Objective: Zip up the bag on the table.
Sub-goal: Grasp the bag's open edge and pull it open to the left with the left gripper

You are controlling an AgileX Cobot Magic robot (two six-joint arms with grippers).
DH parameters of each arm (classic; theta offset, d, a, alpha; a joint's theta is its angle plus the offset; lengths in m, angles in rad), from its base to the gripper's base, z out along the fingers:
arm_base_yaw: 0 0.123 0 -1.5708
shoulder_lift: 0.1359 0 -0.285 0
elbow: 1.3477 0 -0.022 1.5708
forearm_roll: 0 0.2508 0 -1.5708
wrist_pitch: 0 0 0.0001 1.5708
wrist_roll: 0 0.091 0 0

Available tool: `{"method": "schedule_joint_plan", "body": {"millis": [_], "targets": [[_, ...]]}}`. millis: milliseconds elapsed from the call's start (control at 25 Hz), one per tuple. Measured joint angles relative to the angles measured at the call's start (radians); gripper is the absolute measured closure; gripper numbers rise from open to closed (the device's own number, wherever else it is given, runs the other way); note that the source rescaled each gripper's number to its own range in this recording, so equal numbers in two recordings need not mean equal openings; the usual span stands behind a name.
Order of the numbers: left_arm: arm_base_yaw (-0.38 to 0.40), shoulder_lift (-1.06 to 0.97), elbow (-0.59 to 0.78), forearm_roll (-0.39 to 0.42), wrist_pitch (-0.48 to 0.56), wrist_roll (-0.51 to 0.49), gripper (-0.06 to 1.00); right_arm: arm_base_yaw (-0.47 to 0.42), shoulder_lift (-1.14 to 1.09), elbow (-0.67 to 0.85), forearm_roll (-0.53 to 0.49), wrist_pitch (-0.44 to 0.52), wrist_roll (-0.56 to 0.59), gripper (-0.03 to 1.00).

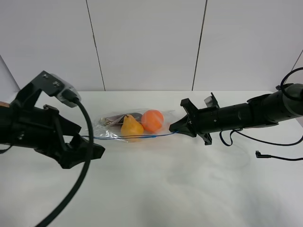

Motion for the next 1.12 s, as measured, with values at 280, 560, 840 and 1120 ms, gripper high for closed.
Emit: {"method": "schedule_joint_plan", "body": {"millis": [280,560,840,1120], "targets": [[-0.219,0.195,0.000,0.019,-0.209,-0.072,-0.06,0.000,0.000,0.000,-0.023,0.000,0.000,0.97],[-0.248,0.347,0.000,0.027,-0.319,-0.143,-0.06,0.000,0.000,0.000,-0.048,0.000,0.000,0.97],[-0.248,0.399,-0.007,0.087,-0.392,-0.142,-0.06,0.000,0.000,0.000,-0.050,0.011,0.000,0.97],[-0.248,0.485,-0.101,0.131,-0.374,-0.144,-0.06,0.000,0.000,0.000,-0.102,0.074,0.027,0.97]]}}
